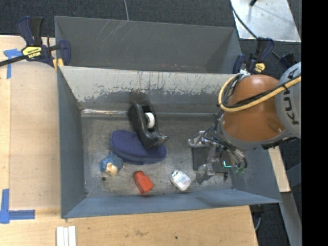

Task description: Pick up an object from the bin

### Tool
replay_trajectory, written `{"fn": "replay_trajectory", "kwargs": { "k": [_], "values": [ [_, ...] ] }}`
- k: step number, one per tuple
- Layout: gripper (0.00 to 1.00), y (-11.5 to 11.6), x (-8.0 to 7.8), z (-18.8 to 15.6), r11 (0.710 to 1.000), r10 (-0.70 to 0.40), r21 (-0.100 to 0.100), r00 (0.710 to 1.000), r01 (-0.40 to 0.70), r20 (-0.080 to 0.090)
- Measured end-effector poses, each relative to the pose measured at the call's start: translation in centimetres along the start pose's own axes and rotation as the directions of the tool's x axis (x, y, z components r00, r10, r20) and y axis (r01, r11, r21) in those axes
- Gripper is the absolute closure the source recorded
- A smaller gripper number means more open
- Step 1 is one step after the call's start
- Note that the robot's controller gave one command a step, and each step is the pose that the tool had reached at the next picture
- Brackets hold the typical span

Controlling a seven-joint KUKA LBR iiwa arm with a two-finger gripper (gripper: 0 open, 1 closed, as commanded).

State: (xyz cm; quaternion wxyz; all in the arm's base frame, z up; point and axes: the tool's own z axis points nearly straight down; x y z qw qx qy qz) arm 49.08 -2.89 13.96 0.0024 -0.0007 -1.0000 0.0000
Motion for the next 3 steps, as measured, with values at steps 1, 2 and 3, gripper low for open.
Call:
{"fn": "replay_trajectory", "kwargs": {
  "k": [1, 2, 3],
  "values": [
    [0.00, -5.9, -2.5, 6.3, 0.999, 0.049, 0.002, 0.999, -0.049, 0.005],
    [1.00, -5.6, -2.8, 5.8, 0.999, 0.044, 0.001, 0.999, -0.044, 0.013],
    [1.00, -6.2, -2.0, -8.7, 0.998, 0.056, 0.002, 0.998, -0.056, 0.017]
  ]
}}
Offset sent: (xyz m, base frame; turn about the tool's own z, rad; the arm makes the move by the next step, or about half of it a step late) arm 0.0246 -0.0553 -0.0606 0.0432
